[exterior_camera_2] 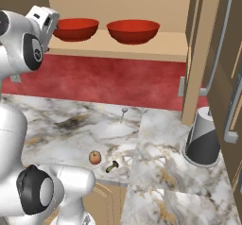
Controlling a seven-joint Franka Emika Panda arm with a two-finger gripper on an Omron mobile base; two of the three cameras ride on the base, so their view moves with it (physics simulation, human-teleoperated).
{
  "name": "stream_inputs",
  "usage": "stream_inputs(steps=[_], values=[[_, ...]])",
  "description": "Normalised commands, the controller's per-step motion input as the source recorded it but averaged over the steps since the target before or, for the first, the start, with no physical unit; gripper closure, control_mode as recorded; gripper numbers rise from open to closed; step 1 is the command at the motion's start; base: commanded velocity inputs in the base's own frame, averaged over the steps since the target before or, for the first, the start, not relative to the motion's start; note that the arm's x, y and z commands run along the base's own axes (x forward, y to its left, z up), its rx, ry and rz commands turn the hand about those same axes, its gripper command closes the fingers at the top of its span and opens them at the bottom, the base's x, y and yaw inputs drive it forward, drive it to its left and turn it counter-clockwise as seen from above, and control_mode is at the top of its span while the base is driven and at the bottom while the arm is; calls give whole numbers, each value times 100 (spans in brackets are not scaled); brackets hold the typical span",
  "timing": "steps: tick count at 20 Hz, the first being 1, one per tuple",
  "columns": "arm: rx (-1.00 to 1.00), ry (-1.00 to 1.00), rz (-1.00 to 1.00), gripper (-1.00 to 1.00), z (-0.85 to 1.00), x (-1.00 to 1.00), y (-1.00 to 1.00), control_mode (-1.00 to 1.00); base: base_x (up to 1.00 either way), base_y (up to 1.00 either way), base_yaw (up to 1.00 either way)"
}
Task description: Pick both bowls and place them on the counter. Then place the mushroom in one bowl and place the peach in the other bowl.
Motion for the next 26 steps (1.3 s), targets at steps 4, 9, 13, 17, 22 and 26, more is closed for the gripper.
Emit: stream_inputs(steps=[4,9,13,17,22,26], values=[[-18,8,0,-100,0,42,1,-100,0,0,0],[-15,9,0,-100,1,40,0,-100,0,0,0],[-11,6,-1,-100,5,32,1,-100,0,0,0],[-7,6,0,-100,0,30,0,-100,0,0,0],[-6,6,0,-100,0,33,0,-100,0,0,0],[-3,3,0,-100,0,35,0,-100,0,0,0]])
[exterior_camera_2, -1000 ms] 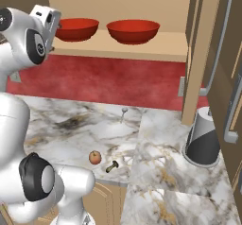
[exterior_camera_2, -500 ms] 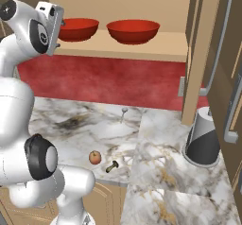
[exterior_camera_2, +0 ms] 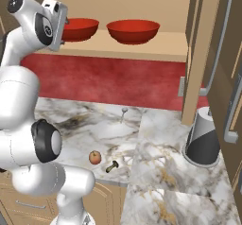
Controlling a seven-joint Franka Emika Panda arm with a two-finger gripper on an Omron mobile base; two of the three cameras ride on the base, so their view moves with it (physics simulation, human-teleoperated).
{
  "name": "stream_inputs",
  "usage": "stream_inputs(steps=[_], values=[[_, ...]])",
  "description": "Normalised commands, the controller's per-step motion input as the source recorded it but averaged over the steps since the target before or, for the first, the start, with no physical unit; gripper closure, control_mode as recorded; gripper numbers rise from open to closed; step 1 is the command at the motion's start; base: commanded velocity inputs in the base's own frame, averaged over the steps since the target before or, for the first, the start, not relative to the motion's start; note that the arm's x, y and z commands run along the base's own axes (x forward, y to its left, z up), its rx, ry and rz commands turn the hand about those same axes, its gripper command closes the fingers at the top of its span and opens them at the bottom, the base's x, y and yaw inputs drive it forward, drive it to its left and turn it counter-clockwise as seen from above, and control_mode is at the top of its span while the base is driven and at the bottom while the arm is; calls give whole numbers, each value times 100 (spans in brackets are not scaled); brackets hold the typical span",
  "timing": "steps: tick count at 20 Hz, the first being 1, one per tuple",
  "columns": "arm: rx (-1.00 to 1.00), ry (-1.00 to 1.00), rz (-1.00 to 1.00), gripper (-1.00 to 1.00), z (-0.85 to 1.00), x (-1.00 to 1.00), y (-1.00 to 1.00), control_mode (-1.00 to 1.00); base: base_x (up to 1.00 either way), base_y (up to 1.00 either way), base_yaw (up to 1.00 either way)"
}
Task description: Pick both bowls and place them on the counter. Then place the mushroom in one bowl and place the peach in the other bowl.
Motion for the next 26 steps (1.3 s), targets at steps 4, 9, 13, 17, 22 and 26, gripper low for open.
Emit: stream_inputs(steps=[4,9,13,17,22,26], values=[[-2,1,0,-100,-6,33,0,-100,0,0,0],[-3,6,0,-100,-14,28,0,-100,0,0,0],[-5,6,0,-100,-22,21,0,-100,0,0,0],[-2,5,0,-100,-17,10,0,-100,0,0,0],[-1,9,0,100,-32,3,0,-100,0,0,0],[0,6,0,100,-37,0,0,-100,0,0,0]])
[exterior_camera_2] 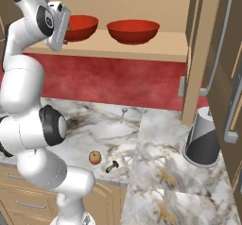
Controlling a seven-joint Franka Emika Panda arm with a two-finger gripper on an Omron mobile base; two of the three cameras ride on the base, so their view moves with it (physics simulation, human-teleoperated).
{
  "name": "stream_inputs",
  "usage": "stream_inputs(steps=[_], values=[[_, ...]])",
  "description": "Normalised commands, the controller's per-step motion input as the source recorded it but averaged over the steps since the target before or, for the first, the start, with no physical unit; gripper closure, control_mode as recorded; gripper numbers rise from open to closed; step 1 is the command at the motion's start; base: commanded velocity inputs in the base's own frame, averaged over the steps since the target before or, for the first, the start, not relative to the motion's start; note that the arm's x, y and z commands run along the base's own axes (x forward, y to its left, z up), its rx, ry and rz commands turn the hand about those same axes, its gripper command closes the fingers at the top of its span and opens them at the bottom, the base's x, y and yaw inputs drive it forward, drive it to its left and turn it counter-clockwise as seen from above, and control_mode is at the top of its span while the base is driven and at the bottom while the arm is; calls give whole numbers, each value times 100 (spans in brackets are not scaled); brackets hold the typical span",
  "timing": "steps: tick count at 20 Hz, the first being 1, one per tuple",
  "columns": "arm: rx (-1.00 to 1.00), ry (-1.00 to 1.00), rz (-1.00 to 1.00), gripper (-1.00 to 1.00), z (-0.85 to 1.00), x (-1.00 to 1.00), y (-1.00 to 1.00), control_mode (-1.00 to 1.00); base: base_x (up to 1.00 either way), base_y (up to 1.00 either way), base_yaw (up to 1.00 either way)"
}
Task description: Pick both bowls and place them on the counter. Then place the mushroom in one bowl and place the peach in the other bowl.
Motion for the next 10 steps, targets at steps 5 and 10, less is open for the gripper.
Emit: stream_inputs(steps=[5,10], values=[[0,-2,0,100,-11,-21,0,-100,0,0,0],[0,-19,-1,100,-1,-83,-4,-100,0,0,0]])
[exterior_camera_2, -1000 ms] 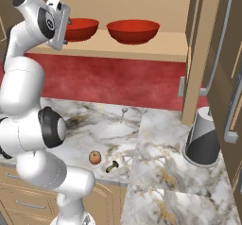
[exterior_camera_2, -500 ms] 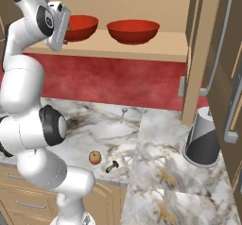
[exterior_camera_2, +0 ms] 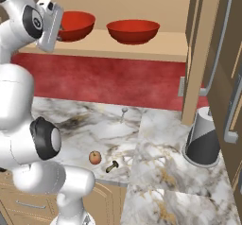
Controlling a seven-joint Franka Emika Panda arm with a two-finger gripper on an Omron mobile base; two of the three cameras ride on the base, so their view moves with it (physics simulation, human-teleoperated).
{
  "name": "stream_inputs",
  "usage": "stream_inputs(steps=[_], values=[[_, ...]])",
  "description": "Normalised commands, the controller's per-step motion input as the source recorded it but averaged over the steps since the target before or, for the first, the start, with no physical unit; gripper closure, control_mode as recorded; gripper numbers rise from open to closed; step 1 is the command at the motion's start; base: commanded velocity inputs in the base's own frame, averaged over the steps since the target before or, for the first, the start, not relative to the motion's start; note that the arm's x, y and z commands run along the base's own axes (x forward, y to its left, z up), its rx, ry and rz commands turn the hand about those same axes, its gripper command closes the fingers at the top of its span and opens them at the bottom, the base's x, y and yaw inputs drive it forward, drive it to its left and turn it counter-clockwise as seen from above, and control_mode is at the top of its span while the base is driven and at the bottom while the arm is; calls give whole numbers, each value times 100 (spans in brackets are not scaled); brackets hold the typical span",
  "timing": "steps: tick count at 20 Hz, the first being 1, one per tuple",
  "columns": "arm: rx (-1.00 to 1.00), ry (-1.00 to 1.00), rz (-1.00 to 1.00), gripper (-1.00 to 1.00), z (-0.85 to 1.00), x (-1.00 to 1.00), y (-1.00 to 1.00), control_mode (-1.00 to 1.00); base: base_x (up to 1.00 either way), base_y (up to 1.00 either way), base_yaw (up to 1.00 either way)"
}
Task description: Pick both bowls and place them on the counter. Then place the mushroom in one bowl and place the peach in the other bowl.
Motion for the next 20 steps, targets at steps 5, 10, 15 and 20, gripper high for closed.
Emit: stream_inputs(steps=[5,10,15,20], values=[[0,-24,-8,100,0,-100,-16,-100,0,0,0],[4,-20,-13,100,-16,-100,-11,-100,0,0,0],[9,-7,-10,100,-28,-100,-4,-100,0,0,0],[9,-2,-7,100,-29,-100,0,-100,0,0,0]])
